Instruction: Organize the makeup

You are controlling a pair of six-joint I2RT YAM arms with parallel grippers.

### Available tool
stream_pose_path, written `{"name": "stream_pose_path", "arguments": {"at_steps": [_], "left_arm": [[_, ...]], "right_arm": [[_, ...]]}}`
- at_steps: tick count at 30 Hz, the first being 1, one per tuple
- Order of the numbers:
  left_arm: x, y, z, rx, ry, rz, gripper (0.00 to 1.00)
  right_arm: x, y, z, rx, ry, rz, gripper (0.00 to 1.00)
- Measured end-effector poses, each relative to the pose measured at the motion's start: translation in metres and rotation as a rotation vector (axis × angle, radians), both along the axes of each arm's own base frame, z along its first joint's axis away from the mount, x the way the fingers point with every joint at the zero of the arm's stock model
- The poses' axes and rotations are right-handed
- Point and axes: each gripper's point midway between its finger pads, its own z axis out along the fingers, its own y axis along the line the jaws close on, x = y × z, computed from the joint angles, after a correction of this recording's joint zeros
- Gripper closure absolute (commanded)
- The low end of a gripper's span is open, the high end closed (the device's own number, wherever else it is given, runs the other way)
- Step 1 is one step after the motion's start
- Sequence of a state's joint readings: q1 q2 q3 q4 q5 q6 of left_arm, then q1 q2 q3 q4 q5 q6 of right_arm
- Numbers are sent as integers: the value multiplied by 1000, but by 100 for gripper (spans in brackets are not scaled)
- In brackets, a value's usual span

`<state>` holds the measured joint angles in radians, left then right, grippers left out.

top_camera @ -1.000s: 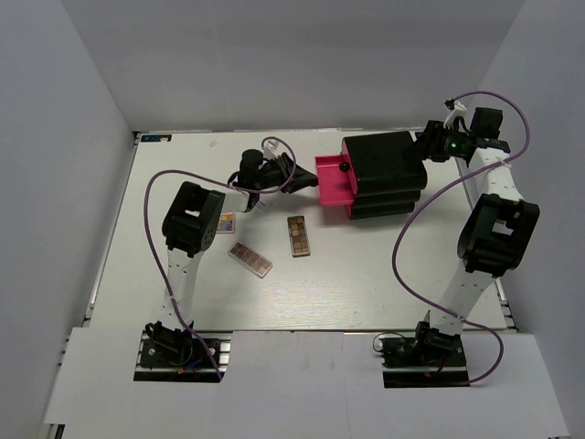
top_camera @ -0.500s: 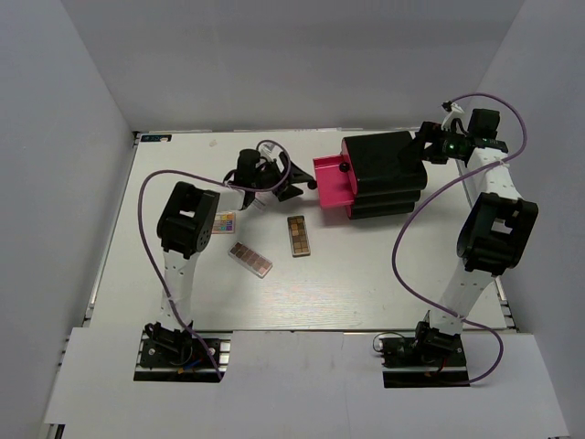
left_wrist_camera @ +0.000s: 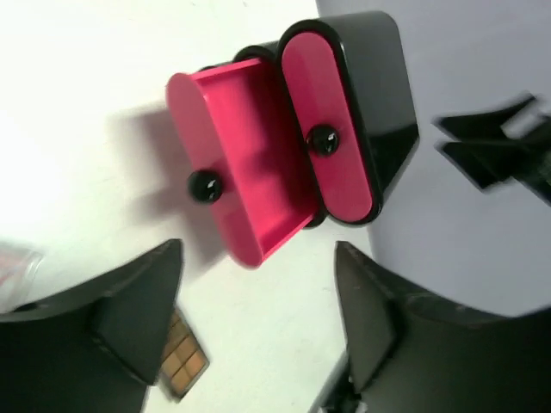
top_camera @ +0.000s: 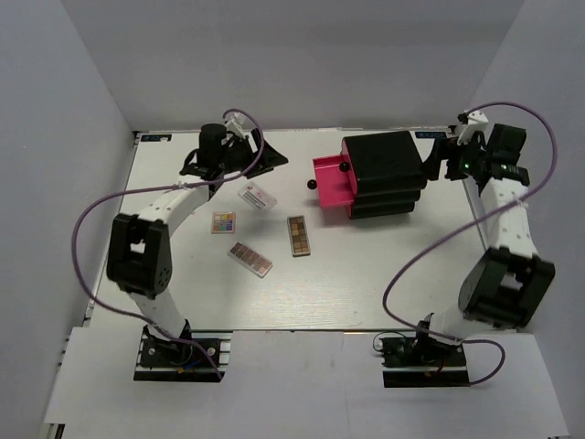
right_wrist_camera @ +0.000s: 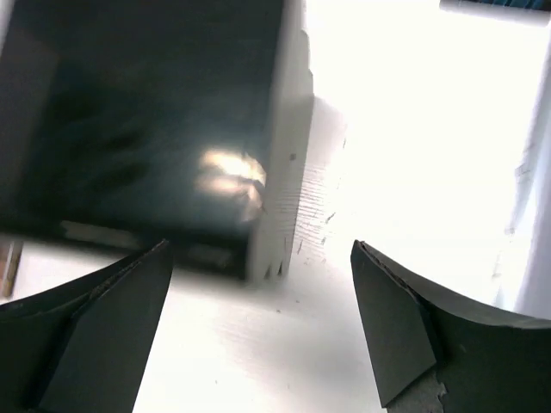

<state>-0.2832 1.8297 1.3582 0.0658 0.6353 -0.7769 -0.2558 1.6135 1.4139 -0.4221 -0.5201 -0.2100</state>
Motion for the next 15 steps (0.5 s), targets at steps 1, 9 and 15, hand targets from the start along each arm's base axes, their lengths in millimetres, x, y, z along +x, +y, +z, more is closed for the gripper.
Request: {"name": "stream_pose_path", "arguments": {"at_steps": [1,9,15], "left_arm": [[-9,8,4,43,-25,19,26],[-86,82,0,351,-109,148,64],[-132,126,-3,484,-164,257,64]], "right_arm": [[-14,1,11,-28,-44,6,11],[-91,116,111,-106,-437,418,28],[-161,257,36,-83,-292,840,51]]}}
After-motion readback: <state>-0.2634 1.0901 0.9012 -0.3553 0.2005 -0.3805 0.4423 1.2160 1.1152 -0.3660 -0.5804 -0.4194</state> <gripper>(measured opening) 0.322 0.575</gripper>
